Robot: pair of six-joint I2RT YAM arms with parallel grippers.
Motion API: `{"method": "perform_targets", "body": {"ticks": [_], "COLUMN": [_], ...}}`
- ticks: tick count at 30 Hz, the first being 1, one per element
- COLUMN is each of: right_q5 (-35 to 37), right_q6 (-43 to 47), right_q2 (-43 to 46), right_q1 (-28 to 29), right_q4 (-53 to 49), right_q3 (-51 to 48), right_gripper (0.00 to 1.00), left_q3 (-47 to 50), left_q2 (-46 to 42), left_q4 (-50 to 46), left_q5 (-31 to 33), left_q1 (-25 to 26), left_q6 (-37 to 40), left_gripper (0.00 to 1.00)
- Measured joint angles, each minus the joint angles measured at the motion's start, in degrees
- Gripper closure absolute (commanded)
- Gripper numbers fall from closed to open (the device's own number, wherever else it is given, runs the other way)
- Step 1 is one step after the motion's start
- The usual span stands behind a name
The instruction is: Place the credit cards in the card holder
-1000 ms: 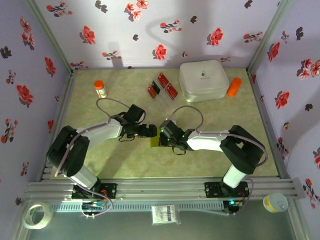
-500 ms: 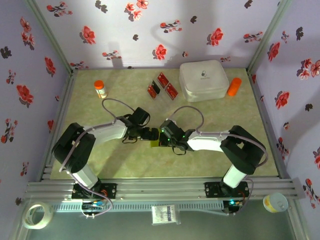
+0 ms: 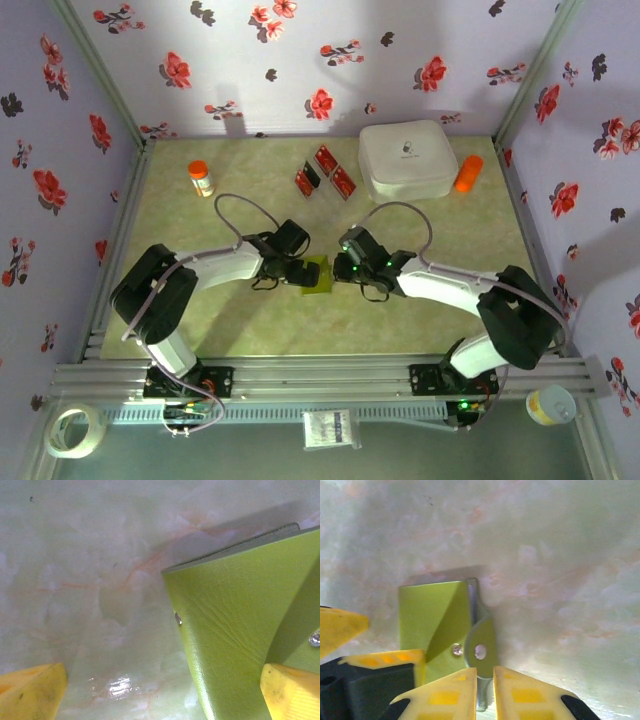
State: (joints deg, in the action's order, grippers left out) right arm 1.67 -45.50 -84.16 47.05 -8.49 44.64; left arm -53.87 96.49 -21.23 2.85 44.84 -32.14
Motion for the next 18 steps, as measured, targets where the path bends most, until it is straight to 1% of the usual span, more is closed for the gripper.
{"method": "perform_targets", "body": {"ticks": [7, 18], "right_q5": [-0.72, -1.90], "right_q6": [2.05, 4.00], "right_q2": [-3.85, -8.90], "right_q1": [-0.09, -0.09], "right_q4": [-3.43, -5.25], "right_q3": [3.89, 8.37], "right_gripper": [0.71, 0.70], "left_q3": [-0.11, -0.11], "left_q2": [0.17, 0.22], "left_q4": [-0.11, -0.07], "left_q5": [0.81, 0.83], "left_q1": [0.28, 0.28], "left_q6": [0.02, 0.02], "left_gripper": [0.00, 0.00]}}
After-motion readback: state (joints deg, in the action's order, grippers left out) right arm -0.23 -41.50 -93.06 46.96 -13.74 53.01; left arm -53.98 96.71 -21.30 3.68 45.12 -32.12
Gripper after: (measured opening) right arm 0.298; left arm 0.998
